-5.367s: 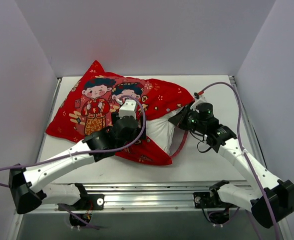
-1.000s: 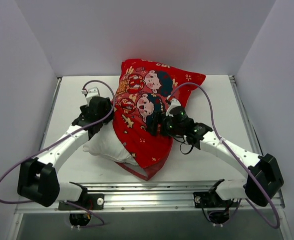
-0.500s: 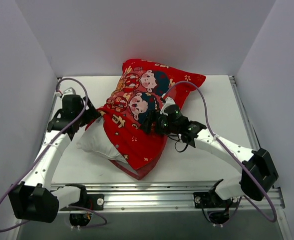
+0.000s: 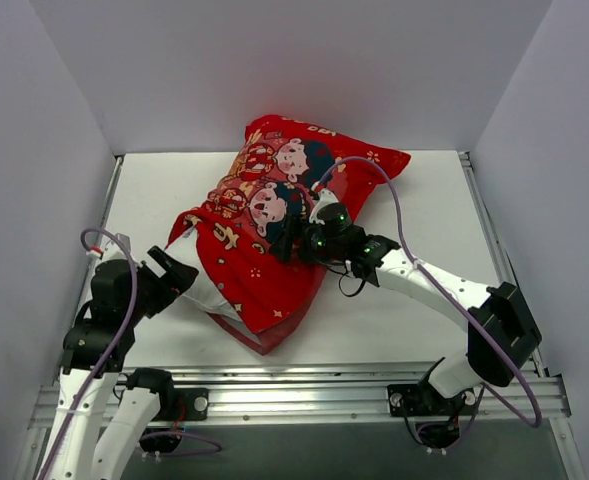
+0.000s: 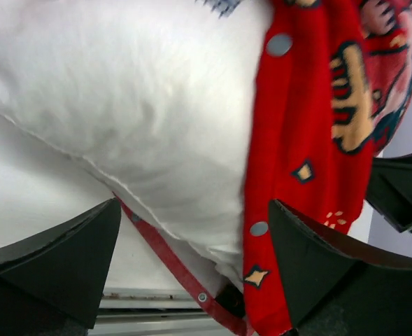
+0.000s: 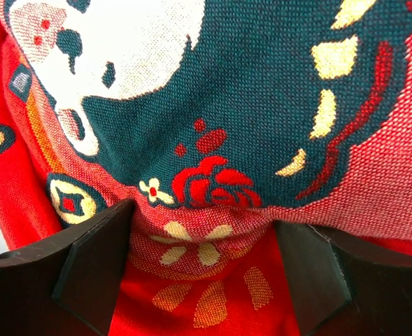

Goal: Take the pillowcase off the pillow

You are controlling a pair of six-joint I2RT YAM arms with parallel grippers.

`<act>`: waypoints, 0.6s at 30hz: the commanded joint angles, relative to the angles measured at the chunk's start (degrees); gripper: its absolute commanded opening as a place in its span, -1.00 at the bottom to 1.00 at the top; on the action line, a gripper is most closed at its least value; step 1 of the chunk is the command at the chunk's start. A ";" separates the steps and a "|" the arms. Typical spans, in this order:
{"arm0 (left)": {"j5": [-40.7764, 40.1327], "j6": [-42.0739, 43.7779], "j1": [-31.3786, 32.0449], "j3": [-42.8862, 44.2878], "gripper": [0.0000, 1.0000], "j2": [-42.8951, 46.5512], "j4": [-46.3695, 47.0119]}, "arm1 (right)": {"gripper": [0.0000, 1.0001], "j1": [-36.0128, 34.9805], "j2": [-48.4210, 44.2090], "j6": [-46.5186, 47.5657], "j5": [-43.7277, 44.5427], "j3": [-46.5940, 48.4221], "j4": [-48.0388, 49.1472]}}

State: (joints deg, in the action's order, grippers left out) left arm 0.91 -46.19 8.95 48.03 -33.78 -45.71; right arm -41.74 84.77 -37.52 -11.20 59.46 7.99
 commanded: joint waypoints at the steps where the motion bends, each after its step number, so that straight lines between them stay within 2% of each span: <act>1: 5.49 -3.98 0.19 -6.78 0.85 1.17 -4.12 | 0.50 0.08 0.92 1.40 1.45 3.29 6.69; 5: 9.11 -6.27 0.71 -13.04 0.85 2.40 -2.72 | 0.50 0.08 1.10 0.96 0.66 3.12 7.65; 9: 10.69 -9.35 3.09 -16.38 0.89 2.58 3.77 | 0.50 0.08 1.10 0.52 0.13 2.42 8.53; 12: 14.20 -11.71 5.02 -19.19 0.96 2.05 12.98 | 0.50 0.08 1.36 0.60 -0.40 2.41 8.62; 14: 16.67 -13.21 6.42 -20.43 0.92 2.23 16.69 | 0.50 0.08 1.27 0.69 -0.40 2.41 8.62; 18: 14.92 -16.82 12.49 -22.36 0.88 2.49 26.69 | 0.50 0.08 0.92 0.87 -0.40 2.41 8.80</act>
State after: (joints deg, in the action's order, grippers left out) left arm 13.98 -59.09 18.46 26.11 -31.66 -32.56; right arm -41.71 85.17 -37.52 -11.94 59.70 9.08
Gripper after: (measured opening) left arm 0.943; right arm 0.749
